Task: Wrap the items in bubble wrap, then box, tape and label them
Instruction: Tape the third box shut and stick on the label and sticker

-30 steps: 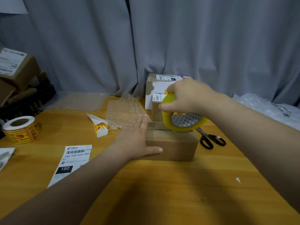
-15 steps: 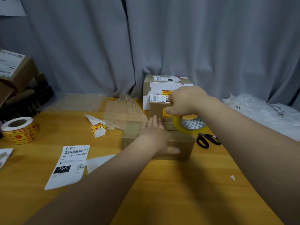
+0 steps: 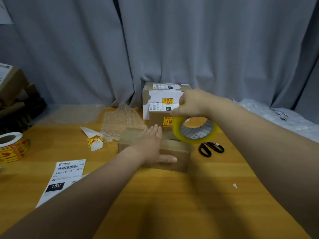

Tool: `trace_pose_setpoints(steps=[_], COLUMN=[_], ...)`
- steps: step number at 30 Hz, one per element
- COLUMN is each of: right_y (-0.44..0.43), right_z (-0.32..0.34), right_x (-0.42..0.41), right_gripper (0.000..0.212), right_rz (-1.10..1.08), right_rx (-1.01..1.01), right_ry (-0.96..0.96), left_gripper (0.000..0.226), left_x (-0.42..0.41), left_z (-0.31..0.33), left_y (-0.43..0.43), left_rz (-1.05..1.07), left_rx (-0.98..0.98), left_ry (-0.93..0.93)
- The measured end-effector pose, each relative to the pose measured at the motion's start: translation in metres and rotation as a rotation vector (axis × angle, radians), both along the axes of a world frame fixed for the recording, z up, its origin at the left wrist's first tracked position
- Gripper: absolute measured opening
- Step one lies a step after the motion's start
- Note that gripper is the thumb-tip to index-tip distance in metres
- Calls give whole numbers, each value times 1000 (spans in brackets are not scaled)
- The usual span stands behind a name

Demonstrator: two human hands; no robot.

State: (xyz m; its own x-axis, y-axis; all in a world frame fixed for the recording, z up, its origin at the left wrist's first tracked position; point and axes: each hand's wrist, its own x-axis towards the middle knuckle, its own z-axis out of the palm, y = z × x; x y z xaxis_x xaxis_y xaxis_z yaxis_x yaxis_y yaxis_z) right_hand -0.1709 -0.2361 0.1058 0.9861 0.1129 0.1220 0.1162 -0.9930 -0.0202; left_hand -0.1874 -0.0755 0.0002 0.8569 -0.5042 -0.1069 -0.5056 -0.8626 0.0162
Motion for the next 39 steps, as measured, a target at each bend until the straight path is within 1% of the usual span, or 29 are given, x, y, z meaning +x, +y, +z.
trace_pose_setpoints(steps=[2, 4, 7, 9, 10, 12, 14, 16, 19, 21, 23, 26, 28, 29, 30, 31, 32, 34, 35, 36, 37, 38, 39], right_y=[-15, -28, -39, -40, -39, -39, -35, -32, -32, -32, -30, -31, -35, -38, -42, -44, -44, -41, -35, -27, -20, -10, -2], right_z=[-2, -14, -42, -55, -58, -59, -57, -55, -58, -62, -64, -60, -56, -55, -54, -54, -55, -61, -65, -68, -72, -75, -78], right_x=[-9, -16, -18, -16, -15, -13, -15, -17, -21, -26, -31, -41, -51, -57, -62, -67, -73, -80, -84, -89, -92, -96, -98], right_gripper=[47, 58, 75, 80, 79, 72, 65, 63, 70, 69, 65, 64, 62, 57, 50, 45, 45, 61, 59, 47, 32, 21, 18], right_rz=[-50, -120, -241, -274, -274, -275, -272, -262, -281, -286, -291, -284, -272, -269, -262, -260, -260, -257, -252, -240, -230, -223, -213], right_rx=[-108, -137, -8, 30, 29, -1, -71, -120, -97, -91, -85, -73, -5, 76, 191, 326, 452, 652, 737, 822, 915, 1014, 1110], right_ry=[68, 163, 337, 398, 407, 407, 413, 411, 392, 367, 339, 350, 409, 453, 497, 548, 602, 648, 631, 595, 563, 553, 552], left_gripper=[115, 115, 117, 112, 108, 102, 101, 102, 94, 89, 88, 85, 79, 73, 63, 51, 41, 38, 34, 27, 26, 34, 42], left_x=[2, 2, -2, -2, -2, -3, -7, -15, -13, -7, -5, -14, -20, -24, -27, -29, -31, -31, -30, -30, -31, -32, -32], left_z=[0, 2, 2, 3, 5, 7, 7, 5, 1, -1, -1, 1, 3, 3, 4, 3, 2, -4, -6, -7, -6, -5, -4], left_y=[5, 5, 1, 3, 4, -2, -20, -37, -26, 2, 24, 25, 21, 21, 20, 17, 13, 2, -3, -5, -6, -7, -5], left_rz=[4, 11, 9, 11, 11, 23, 36, 4, -62, -38, 43, 137, 141, 118, 81, 50, 34, 88, 147, 208, 276, 340, 387], left_rx=[4, 11, 16, 18, 20, 50, 119, 136, 27, -32, 0, 114, 166, 150, 84, -1, -112, -387, -546, -719, -884, -1018, -1079], left_ry=[5, 14, 11, 31, 48, 62, 45, 30, 29, 32, -13, -98, -217, -299, -358, -365, -316, -130, -20, 82, 193, 307, 398])
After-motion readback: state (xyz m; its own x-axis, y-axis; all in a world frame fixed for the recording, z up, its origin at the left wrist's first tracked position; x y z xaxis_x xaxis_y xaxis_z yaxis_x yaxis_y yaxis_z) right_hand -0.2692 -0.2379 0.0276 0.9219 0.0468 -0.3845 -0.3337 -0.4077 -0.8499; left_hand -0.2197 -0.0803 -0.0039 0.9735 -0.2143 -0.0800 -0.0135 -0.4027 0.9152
